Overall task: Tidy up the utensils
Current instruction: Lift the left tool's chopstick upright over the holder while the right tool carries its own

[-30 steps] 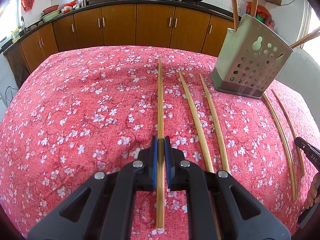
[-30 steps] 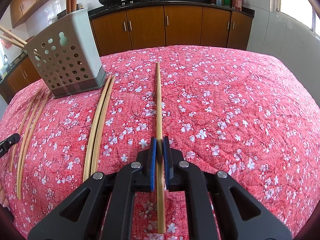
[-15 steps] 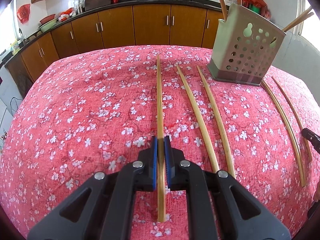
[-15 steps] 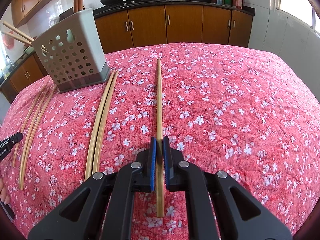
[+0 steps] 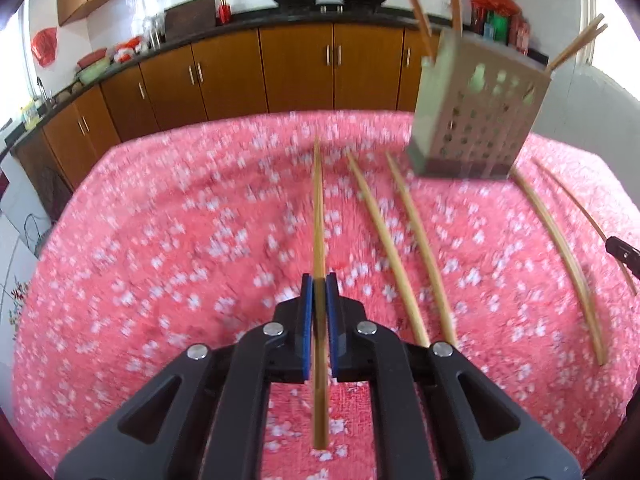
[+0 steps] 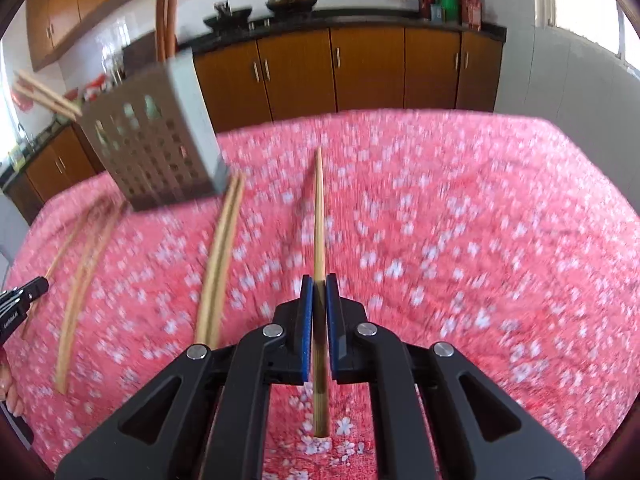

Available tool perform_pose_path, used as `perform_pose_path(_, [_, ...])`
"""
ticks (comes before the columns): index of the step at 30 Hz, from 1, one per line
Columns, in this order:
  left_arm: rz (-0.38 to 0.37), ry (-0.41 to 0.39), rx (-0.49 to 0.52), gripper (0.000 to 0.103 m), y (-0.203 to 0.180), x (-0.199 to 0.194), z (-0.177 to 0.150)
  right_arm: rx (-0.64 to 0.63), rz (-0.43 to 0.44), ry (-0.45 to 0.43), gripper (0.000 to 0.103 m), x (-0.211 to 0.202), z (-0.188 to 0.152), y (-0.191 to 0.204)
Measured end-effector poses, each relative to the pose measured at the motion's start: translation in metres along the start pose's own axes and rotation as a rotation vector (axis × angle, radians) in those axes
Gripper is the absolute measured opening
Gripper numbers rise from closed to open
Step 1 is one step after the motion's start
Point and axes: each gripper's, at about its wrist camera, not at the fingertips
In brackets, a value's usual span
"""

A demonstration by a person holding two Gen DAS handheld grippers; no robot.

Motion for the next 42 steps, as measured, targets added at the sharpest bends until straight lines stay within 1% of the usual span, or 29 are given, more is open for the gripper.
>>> perform_pose_path(3, [-0.008,-0.065,-0.022,0.008,0.007,-0.024,0.009,0.0,0.005,-0.078,0.007,-0.024,0.015,0.001])
perform_pose_path(7, [-0.045,-0.149,-0.09,0.008,0.019,-0.055,0.026,0.004,0.013,-0.156,0.007,-0.048,0.032,0.001])
perform_pose_path(9, [-0.06,-0.198,-0.11,0.008,0.024,-0.072,0.036,0.016,0.027,-0.188,0.007,-0.059,0.043,0.0])
perform_pose_path(14, [-0.084,-0.284,-0.116,0.008,0.029,-0.106,0.058,0.044,0.057,-0.241,0.007,-0.077,0.062,-0.002])
perform_pose_path(18, [-0.098,-0.33,-0.114,0.008,0.032,-0.129,0.072,0.046,0.085,-0.27,0.007,-0.09,0.07,0.0])
perform_pose_path(21, [-0.119,-0.341,-0.113,0.008,0.034,-0.14,0.077,0.039,0.114,-0.285,0.007,-0.1,0.075,0.003])
perform_pose_path(25, [-0.159,-0.348,-0.113,0.008,0.034,-0.154,0.081,0.052,0.176,-0.284,0.007,-0.112,0.083,0.006])
perform_pose_path(29, [-0.217,-0.356,-0.099,0.008,0.024,-0.169,0.082,0.044,0.273,-0.299,0.007,-0.132,0.091,0.015])
perform_pose_path(31, [-0.249,-0.371,-0.081,0.008,0.015,-0.179,0.086,0.033,0.319,-0.323,0.007,-0.143,0.096,0.022])
perform_pose_path(34, [-0.285,-0.415,-0.058,0.008,-0.003,-0.194,0.094,0.025,0.361,-0.379,0.007,-0.16,0.107,0.032])
perform_pose_path(36, [-0.299,-0.459,-0.052,0.008,-0.017,-0.201,0.105,0.017,0.355,-0.427,0.007,-0.168,0.116,0.042])
perform_pose_path(38, [-0.291,-0.493,-0.055,0.008,-0.026,-0.204,0.115,0.0,0.336,-0.479,0.007,-0.172,0.127,0.053])
perform_pose_path(40, [-0.289,-0.521,-0.066,0.008,-0.034,-0.204,0.128,-0.019,0.314,-0.508,0.007,-0.169,0.137,0.065])
perform_pose_path(42, [-0.285,-0.541,-0.08,0.008,-0.042,-0.2,0.139,-0.035,0.303,-0.513,0.007,-0.163,0.144,0.071])
Point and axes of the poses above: each gripper's, at about its wrist camera, not at the fingertips, and x roughly the way its jaws point, y to its left, z to its top, and after that the axes turned 5 degrees about y, right-handed
